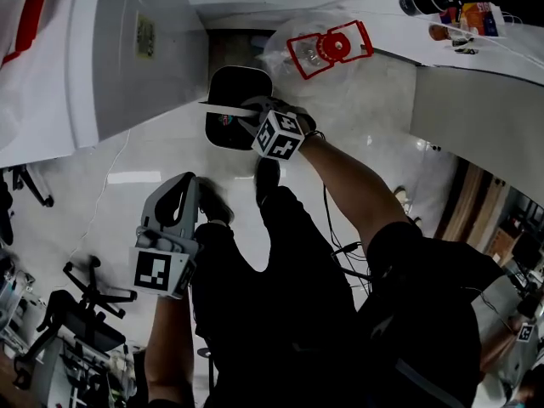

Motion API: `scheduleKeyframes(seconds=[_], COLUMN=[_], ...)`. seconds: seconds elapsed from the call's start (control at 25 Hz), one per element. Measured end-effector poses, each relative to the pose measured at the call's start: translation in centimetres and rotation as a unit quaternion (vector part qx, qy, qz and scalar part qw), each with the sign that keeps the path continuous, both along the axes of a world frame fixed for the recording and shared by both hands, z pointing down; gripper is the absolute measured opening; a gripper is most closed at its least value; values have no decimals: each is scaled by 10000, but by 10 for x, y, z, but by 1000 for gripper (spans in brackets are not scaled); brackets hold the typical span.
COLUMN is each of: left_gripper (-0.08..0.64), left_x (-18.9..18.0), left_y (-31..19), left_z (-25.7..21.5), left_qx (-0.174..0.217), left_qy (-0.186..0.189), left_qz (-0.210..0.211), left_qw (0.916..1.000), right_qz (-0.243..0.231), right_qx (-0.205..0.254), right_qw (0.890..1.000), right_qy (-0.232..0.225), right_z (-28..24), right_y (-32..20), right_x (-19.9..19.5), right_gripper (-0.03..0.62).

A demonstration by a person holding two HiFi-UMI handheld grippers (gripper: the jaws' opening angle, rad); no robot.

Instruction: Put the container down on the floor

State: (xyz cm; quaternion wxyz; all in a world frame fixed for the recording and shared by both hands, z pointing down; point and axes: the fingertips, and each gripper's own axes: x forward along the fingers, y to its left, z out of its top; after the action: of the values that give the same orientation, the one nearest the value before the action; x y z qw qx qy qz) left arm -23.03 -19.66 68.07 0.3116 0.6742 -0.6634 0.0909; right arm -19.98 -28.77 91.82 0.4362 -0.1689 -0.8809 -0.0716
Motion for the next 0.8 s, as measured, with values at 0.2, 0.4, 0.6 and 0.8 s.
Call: scheduleKeyframes(seconds=[0.2, 0.4, 0.6, 0.8], left_gripper=[12, 11, 11, 11], left_x=[-6, -10, -9, -7], left_y=[2, 3, 3, 7], left_z=[14, 25, 34, 40], left_qx=[-42, -53, -69, -102], left_qy=[-129, -43, -55, -1], left_qz=[-173, -403, -347, -356], left_qw=[9998, 9992, 9994, 9993], right_qz=[15, 91, 163, 98], right_qx=[67, 149, 131, 136], right_qw=[10000, 9997, 9996, 9998], right_qy=[50, 168, 214, 110], right_z=[24, 45, 59, 61], right_y=[-6, -9, -9, -5], right_x=[-3, 1, 0, -14], right_gripper=[84, 84, 84, 84])
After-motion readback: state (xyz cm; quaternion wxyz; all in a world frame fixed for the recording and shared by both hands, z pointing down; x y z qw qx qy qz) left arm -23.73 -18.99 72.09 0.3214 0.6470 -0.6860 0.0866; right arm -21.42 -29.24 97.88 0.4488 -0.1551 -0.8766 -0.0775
